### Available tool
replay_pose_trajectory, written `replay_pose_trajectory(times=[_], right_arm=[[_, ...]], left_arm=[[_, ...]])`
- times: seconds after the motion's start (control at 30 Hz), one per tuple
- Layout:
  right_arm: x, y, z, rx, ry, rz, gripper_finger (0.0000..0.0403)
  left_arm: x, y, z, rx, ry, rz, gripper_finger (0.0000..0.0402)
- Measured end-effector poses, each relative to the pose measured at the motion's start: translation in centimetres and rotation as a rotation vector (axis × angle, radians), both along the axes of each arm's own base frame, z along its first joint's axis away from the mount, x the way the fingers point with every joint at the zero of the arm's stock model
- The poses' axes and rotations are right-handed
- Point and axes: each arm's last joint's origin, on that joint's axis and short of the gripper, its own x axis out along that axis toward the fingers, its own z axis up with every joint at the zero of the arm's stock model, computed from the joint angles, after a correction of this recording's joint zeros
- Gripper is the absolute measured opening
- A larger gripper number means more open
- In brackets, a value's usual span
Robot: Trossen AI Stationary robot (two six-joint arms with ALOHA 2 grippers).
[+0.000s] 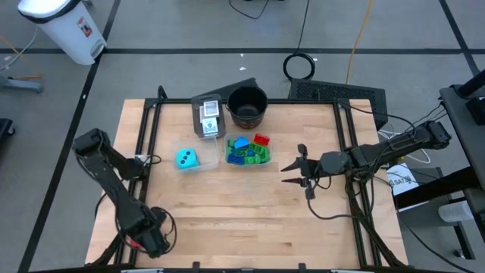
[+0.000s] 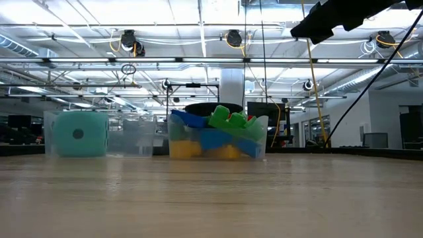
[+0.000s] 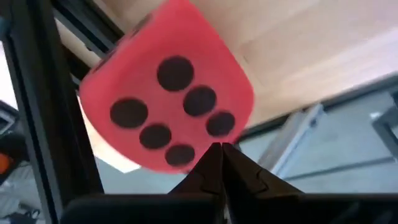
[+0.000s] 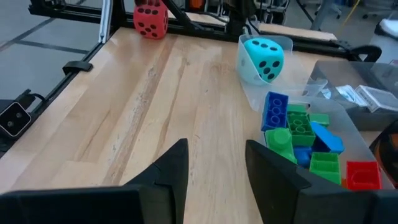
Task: Pick & Place Toys
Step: Put the red dice into the left transparent bin
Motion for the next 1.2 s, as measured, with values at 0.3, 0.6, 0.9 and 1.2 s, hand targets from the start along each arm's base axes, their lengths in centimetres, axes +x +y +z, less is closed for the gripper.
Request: replay_pose_trajectory(times=[0.3, 0.6, 0.9, 1.2], right_arm=[[0.1, 0.0, 0.4, -0.007, -0.044, 0.008, 0.013], [0.1, 0.0, 0.4, -0.019, -0.046, 0.013, 0.013], [0.1, 0.0, 0.3, -0.009, -0.029, 0.009, 0.013], [-0.1, 0.8, 0.3, -0.006, -0.035, 0.044, 0.013]], left_arm=[[4.4, 0.2, -3.0, 0.152, -0.439, -0.228, 0.0004], [10.3, 3.2, 1.2, 0.236, -0.911, -0.445, 0.0003], [9.0, 2.3, 2.9, 0.148, -0.733, -0.191, 0.0099], [6.2, 0.5, 2.2, -0.126, -0.417, -0.307, 0.0241]])
